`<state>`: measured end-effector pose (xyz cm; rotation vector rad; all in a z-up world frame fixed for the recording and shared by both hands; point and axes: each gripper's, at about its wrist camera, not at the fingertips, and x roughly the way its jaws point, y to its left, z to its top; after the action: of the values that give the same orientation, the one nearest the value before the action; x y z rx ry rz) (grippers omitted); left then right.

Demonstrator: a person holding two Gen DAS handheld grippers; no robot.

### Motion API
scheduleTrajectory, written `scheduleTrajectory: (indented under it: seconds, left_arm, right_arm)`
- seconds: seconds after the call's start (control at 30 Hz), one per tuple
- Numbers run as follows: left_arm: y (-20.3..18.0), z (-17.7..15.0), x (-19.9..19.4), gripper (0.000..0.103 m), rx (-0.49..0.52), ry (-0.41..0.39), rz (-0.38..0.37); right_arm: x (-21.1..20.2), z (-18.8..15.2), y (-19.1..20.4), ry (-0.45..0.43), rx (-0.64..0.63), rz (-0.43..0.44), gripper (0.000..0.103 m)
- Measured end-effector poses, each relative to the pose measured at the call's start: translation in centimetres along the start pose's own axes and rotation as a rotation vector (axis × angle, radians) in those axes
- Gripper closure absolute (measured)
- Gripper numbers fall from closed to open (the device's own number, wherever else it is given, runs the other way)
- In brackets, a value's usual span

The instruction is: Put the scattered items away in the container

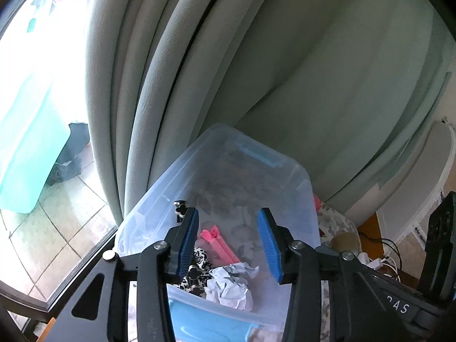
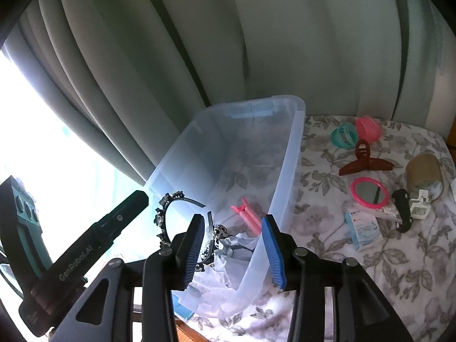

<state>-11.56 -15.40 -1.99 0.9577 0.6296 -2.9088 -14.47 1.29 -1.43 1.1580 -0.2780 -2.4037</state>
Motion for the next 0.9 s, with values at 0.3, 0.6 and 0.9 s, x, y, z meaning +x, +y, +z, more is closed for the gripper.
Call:
scheduleTrajectory:
  seconds: [0.3,0.6,0.9]
  left_arm:
    - [-2.7,-0.1,-2.2,0.057,0.056,-0.029,-0.004]
    - [-7.9,-0.2,-6.0,0.048,0.156,-0.066,-0.058]
    - [-14.4,-2.2,-6.3,0.047,0.262,-0.017,-0.12]
  right_arm:
    - [-3.2,-0.2,-0.9,-0.045,0.027,0.016,0.057]
    - [-8.7,-1.0,-3.9,-0.138,0.081,0.023,0.057]
    - [-13.4,-3.5,-10.1,-0.203,0.214,-0.035,0.057]
